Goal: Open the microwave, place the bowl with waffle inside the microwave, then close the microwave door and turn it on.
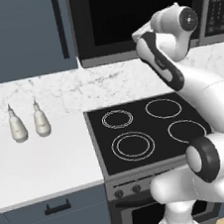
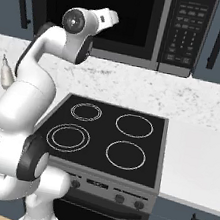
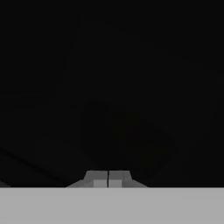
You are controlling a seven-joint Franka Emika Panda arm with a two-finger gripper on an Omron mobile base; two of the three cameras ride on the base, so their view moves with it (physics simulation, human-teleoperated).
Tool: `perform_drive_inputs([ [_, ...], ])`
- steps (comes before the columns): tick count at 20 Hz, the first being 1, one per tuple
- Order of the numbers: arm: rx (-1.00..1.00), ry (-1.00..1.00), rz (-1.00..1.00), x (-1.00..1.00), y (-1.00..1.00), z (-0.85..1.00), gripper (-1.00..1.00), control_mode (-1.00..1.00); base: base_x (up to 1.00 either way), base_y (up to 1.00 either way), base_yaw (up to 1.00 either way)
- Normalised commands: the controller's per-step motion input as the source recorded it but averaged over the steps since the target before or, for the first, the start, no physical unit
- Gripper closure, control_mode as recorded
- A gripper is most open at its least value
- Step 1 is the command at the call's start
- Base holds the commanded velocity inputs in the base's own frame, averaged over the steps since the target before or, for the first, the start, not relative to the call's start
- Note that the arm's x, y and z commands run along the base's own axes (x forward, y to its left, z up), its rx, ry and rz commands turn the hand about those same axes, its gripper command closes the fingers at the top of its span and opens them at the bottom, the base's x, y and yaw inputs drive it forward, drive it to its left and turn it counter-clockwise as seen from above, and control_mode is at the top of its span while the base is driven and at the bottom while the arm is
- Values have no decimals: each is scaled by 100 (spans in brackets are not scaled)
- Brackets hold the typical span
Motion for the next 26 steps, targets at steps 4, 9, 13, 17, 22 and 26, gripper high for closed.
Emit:
perform_drive_inputs([
  [4,27,-18,36,89,-15,-3,100,-100,0,0,0],
  [9,19,-1,2,35,-24,-7,100,-100,0,0,0],
  [13,6,27,-11,-49,-94,43,100,-100,0,0,0],
  [17,1,36,-19,-78,-100,46,100,-100,0,0,0],
  [22,14,24,-13,-94,-80,37,100,-100,0,0,0],
  [26,30,23,-2,-72,-50,0,100,-100,0,0,0],
])
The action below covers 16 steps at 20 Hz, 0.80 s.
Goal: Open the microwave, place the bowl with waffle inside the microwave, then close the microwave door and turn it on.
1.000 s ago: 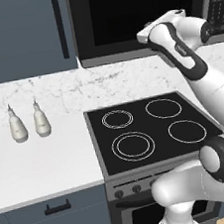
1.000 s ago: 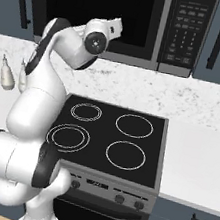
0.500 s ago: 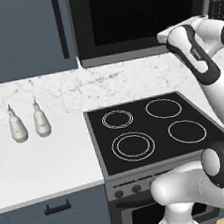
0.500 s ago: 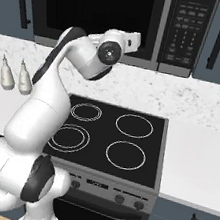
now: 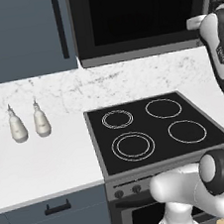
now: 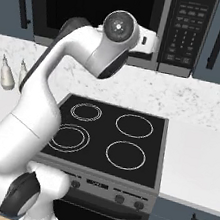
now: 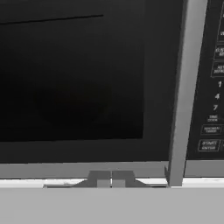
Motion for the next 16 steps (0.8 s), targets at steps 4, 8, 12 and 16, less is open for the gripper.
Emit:
perform_drive_inputs([
  [4,45,29,-5,-46,-44,-3,100,-100,0,0,0],
  [8,64,18,-15,-26,-34,-16,100,-100,0,0,0],
  [12,67,7,-19,-3,-19,-33,100,-100,0,0,0],
  [16,39,-9,-12,0,-8,-33,100,-100,0,0,0],
])
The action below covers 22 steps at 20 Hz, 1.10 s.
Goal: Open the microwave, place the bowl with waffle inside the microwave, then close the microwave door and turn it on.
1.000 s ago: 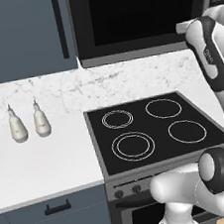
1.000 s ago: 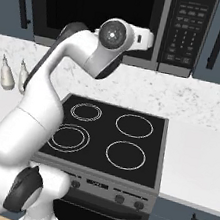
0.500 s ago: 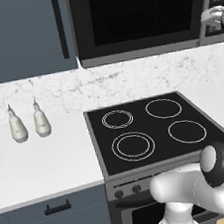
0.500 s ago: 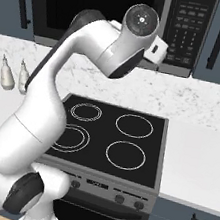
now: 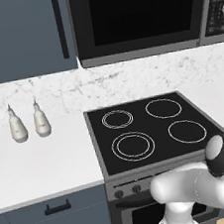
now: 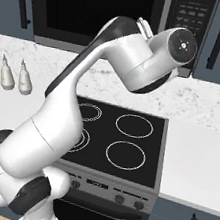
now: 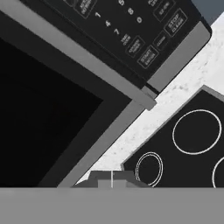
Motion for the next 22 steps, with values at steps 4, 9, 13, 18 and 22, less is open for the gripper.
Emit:
perform_drive_inputs([
  [4,27,-4,-23,14,-10,-14,100,-100,0,0,0],
  [9,17,1,-31,35,-14,-14,100,-100,0,0,0],
  [13,3,2,-2,35,-19,-9,100,-100,0,0,0],
  [18,5,0,0,36,-22,-6,100,-100,0,0,0],
  [22,14,-4,0,49,-38,0,100,-100,0,0,0],
])
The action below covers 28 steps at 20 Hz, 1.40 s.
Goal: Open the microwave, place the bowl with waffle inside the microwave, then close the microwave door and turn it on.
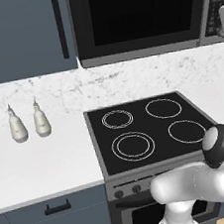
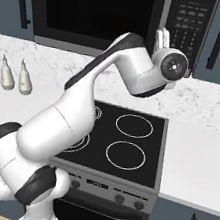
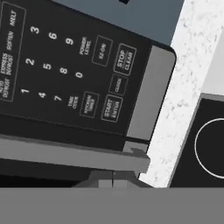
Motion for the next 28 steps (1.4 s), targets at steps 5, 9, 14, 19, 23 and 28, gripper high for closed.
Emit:
perform_drive_inputs([
  [5,13,-3,0,49,-20,-1,100,-100,0,0,0],
  [9,12,-1,0,52,-10,-5,100,-100,0,0,0],
  [14,11,0,0,55,-36,-5,100,-100,0,0,0],
  [19,9,0,0,50,-36,-21,100,-100,0,0,0],
  [23,6,-13,0,-29,-21,-40,100,-100,0,0,0],
  [28,1,-31,-2,-100,-30,-86,100,-100,0,0,0],
])
